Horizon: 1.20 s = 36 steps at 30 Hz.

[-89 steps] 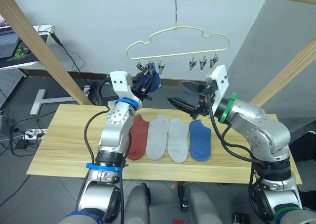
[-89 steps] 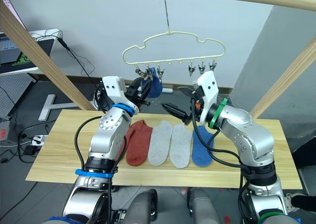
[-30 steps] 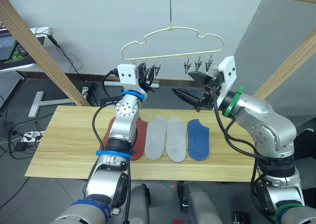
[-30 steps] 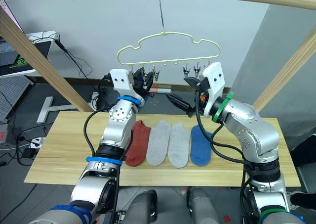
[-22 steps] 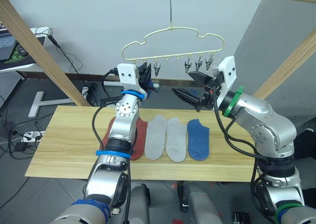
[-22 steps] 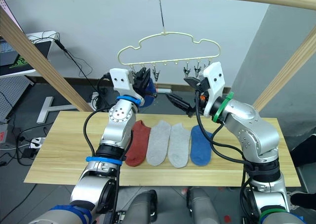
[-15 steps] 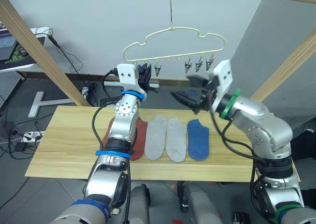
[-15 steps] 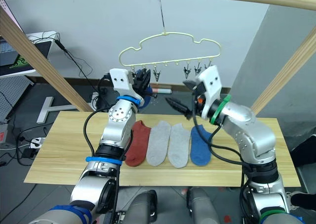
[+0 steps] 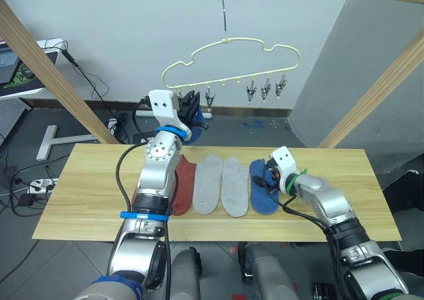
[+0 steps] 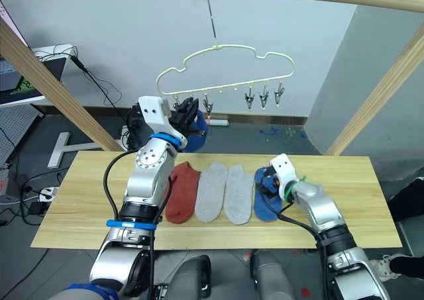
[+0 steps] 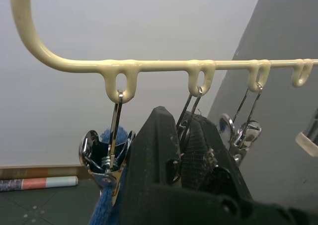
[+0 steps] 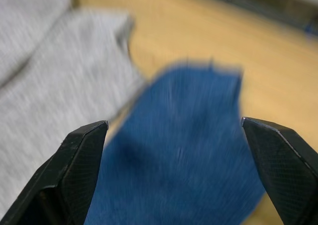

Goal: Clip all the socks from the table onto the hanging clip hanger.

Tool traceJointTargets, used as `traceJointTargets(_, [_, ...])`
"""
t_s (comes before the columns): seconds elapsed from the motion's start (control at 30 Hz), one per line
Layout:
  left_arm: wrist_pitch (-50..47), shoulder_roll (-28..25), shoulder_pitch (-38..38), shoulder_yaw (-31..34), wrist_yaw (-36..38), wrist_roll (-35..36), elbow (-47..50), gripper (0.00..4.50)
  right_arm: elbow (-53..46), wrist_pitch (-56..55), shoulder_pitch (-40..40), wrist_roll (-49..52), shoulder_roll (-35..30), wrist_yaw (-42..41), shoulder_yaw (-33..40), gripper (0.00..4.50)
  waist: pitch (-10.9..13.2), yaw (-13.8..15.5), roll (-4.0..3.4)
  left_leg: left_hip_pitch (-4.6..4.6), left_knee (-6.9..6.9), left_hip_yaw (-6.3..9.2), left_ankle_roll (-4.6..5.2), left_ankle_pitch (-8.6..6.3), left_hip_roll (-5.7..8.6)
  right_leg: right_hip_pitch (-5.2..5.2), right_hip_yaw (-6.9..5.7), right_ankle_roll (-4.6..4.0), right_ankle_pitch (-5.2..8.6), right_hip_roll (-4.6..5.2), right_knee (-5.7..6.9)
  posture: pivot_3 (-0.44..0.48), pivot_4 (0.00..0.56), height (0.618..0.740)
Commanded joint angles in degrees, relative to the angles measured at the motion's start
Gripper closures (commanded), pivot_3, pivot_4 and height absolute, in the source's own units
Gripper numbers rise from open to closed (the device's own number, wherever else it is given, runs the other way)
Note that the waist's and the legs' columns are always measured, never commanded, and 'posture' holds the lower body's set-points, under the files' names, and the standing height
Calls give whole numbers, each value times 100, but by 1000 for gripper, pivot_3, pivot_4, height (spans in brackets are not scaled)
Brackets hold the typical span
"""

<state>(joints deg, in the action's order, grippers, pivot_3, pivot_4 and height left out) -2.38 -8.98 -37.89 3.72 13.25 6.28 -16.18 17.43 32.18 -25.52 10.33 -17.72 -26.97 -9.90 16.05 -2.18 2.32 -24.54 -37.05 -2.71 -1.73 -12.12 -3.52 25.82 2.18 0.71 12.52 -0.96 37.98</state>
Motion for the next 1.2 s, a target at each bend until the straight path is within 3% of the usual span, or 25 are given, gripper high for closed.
traceJointTargets(0.03, [-78,-13,34,-21,18,17,210,4351,469,-489,0,-260,-57,-96,-31,168,0,2,0,4,0,-3,0,0,0,-3,1,0,0,0,0,-25,265,740])
traceJointTargets(0.1, [-109,-11,18,-21,24,24,223,4351,731,-790,-3,-495,-154,-190,-157,595,0,16,0,13,0,-8,0,0,3,-12,2,1,0,1,-2,-25,265,740])
traceJointTargets(0.3, [-161,-31,92,-18,38,25,301,4351,567,-1660,177,-1132,-516,-599,-647,2702,0,28,0,56,5,-22,1,-1,5,-46,13,1,1,2,-9,-18,264,740])
traceJointTargets(0.47, [-278,-93,149,9,255,175,380,4351,286,-2082,405,-1181,-697,-899,-599,4480,0,28,0,64,6,-23,0,-1,1,-49,13,1,1,1,-4,-25,261,740])
traceJointTargets(0.53, [-505,-128,135,177,430,469,439,4351,-33,-2381,507,-1185,-852,-1080,-546,4480,0,30,0,63,6,-25,0,-1,3,-49,14,1,1,2,-4,-25,260,740])
traceJointTargets(0.73, [-2760,82,-57,1345,380,2747,847,4351,-1311,-2209,484,-842,-971,-1507,-372,4480,0,-69,0,67,3,-32,0,-1,-2,-48,19,2,1,1,1,-23,259,740])
traceJointTargets(0.87, [-4165,-88,-62,1897,543,4211,1057,4351,-2312,-1039,148,-97,-435,-1556,-299,4480,0,-124,0,72,5,-22,0,0,-8,-49,13,2,1,-6,5,-23,259,740])
traceJointTargets(1.0, [-4551,-188,-137,2049,413,4667,1168,4351,-2585,-319,-274,129,94,-1307,-290,4480,0,-115,0,70,6,-11,-2,0,-9,-47,9,2,1,-8,7,-20,261,740])
traceJointTargets(1.2, [-4672,-180,-40,1932,341,4826,1366,4351,-2327,-186,-673,77,495,-1121,-343,4480,0,-10,1,59,5,-18,-2,0,3,-48,11,1,1,4,-10,-13,262,740])
